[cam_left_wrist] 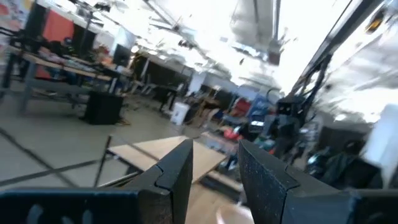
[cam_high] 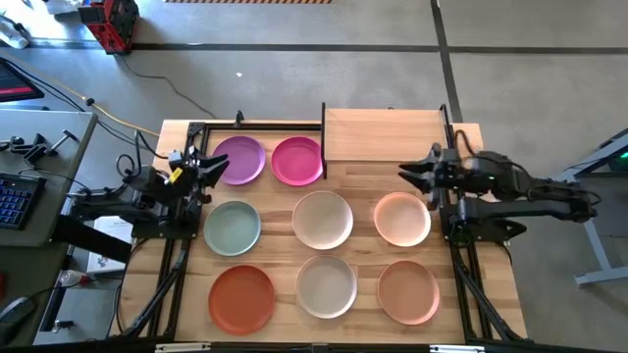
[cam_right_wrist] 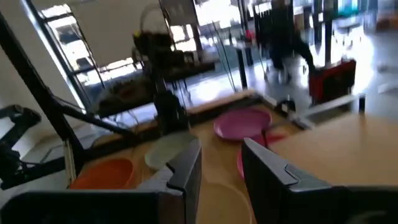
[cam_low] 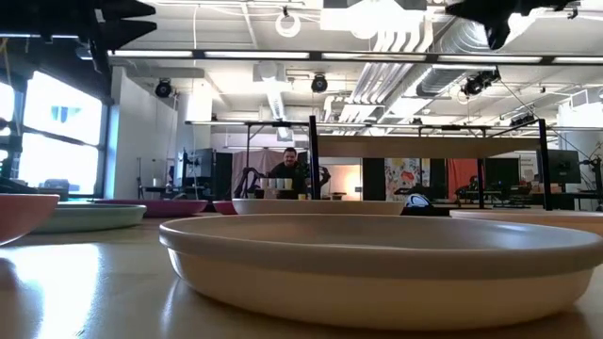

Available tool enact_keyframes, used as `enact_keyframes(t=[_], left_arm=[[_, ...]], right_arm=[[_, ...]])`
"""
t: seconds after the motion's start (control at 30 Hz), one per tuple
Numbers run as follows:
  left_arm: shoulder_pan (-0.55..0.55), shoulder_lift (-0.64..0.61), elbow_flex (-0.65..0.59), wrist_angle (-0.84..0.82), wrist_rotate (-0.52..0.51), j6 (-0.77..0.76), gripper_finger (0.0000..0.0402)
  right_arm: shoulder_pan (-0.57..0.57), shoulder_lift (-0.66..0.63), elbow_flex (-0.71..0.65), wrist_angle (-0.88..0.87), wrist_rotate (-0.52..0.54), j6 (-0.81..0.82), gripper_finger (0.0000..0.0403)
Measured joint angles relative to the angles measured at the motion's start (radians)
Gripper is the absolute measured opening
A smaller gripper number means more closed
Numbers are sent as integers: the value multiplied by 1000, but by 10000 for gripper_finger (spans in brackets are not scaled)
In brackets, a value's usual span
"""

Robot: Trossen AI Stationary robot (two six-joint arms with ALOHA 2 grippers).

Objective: Place and stack plates onto a shelf
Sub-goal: Put the top right brown plate into the shelf

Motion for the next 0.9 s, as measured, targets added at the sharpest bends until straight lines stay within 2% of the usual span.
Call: enact_keyframes(t=[0.2, 0.37, 0.5, 0.67, 0.9], left_arm=[[0, 91, 82, -120, -111, 91, 117], [0, 131, 89, -174, -115, 92, 117], [0, 135, 89, -247, -56, 18, 117], [0, 135, 89, -316, 21, -82, 117], [0, 135, 89, -324, 29, -109, 117]], right_arm=[[0, 174, 57, -115, -2, 242, 99], [0, 294, 80, -116, -38, 392, 99], [6, 384, 122, -114, -79, 423, 99], [41, 500, 201, -122, -106, 382, 99], [107, 627, 319, -328, -94, 421, 99]])
